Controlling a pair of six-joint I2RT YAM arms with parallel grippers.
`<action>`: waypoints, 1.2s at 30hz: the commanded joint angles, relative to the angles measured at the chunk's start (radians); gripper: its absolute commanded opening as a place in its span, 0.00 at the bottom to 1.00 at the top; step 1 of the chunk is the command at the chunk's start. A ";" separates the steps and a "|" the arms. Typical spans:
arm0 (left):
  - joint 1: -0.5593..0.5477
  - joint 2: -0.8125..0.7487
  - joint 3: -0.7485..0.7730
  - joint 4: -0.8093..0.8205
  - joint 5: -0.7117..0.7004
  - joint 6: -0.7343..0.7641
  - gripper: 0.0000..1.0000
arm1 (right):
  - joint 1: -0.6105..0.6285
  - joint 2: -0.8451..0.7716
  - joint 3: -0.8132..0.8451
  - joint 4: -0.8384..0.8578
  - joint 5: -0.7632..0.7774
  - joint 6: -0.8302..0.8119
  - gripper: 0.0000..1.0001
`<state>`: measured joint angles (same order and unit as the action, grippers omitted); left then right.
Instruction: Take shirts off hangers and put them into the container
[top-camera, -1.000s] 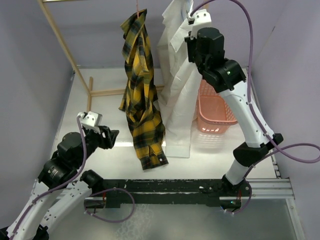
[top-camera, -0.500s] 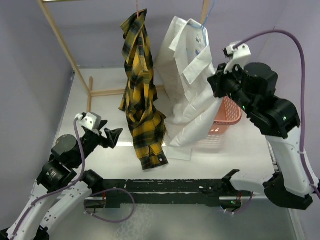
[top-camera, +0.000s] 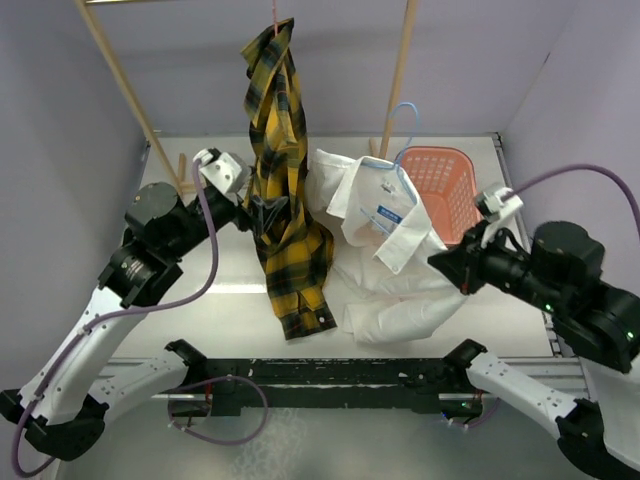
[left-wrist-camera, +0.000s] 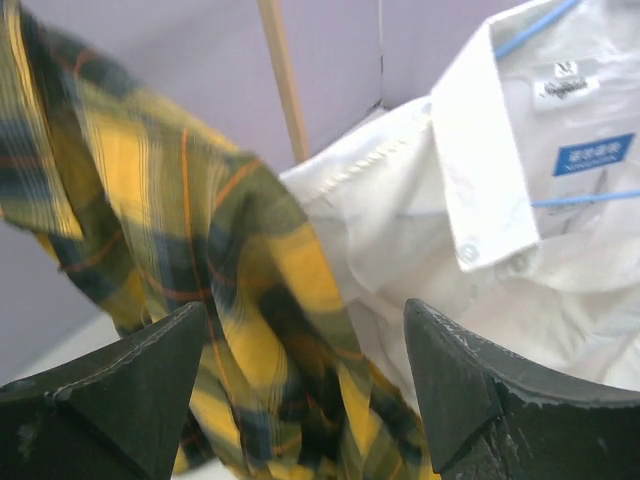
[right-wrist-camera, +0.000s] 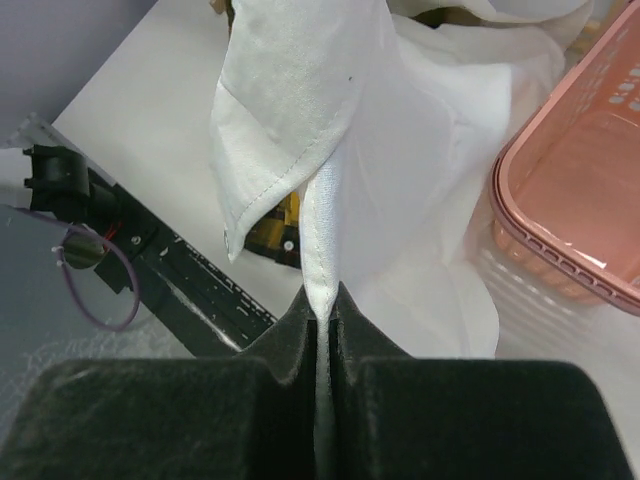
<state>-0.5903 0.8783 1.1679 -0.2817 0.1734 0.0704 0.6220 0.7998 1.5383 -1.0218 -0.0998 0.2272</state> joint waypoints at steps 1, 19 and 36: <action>-0.003 0.093 0.134 0.098 0.113 0.053 0.82 | 0.005 -0.069 0.061 -0.019 -0.073 0.046 0.00; -0.123 0.319 0.213 0.245 0.170 0.143 0.79 | 0.003 -0.061 0.095 -0.017 -0.204 0.071 0.00; -0.134 0.295 0.030 0.436 0.311 0.281 0.61 | 0.004 -0.046 0.074 0.016 -0.274 0.079 0.00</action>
<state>-0.7216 1.2137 1.2480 0.0525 0.3912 0.2893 0.6216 0.7467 1.6005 -1.0988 -0.3031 0.3038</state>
